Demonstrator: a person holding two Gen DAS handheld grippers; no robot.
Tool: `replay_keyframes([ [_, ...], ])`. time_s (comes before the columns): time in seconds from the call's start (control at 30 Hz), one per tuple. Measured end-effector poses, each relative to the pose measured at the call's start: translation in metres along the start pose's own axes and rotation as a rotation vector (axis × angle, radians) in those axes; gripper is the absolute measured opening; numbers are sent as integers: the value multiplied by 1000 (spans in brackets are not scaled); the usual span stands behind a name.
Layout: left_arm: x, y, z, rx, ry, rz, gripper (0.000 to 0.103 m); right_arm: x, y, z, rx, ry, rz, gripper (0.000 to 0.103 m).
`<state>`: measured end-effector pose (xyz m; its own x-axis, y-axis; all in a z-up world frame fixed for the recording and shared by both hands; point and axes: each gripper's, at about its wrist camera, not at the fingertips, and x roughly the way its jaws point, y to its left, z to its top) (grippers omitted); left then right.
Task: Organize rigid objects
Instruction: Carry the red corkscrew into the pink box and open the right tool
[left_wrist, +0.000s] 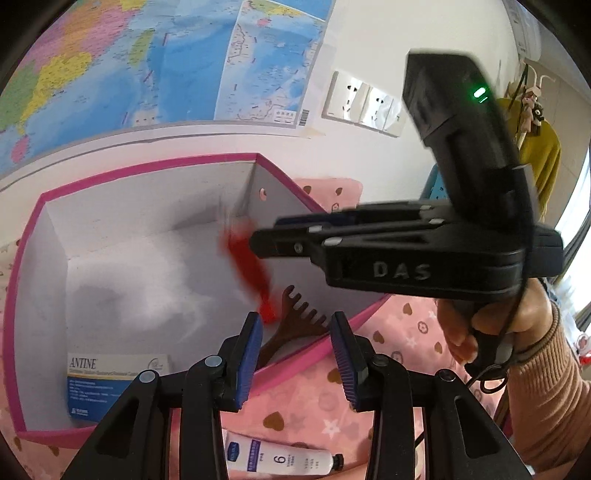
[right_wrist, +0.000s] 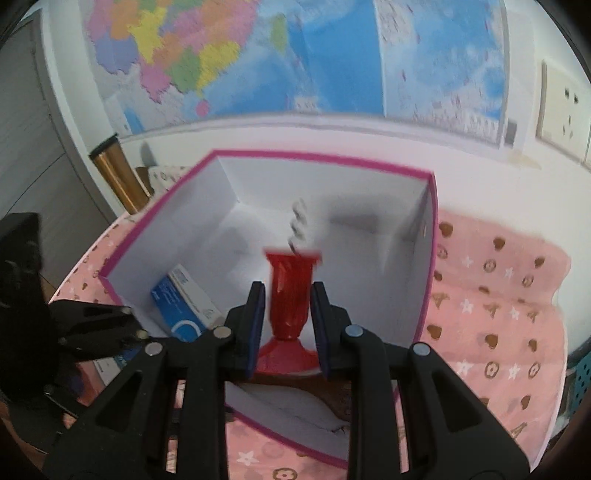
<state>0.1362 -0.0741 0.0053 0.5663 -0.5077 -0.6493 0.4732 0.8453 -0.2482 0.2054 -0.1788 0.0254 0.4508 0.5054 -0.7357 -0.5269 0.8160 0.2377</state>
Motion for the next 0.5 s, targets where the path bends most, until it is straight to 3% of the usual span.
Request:
replay_keyframes([
  [0.13,-9,0,-4,7,-16,26,39,6,-7,-5,28,34,-92,29],
  [0.5,-49,-8,-32,36,-76,0,40,-61,-1,-48,75,-93,63,36],
])
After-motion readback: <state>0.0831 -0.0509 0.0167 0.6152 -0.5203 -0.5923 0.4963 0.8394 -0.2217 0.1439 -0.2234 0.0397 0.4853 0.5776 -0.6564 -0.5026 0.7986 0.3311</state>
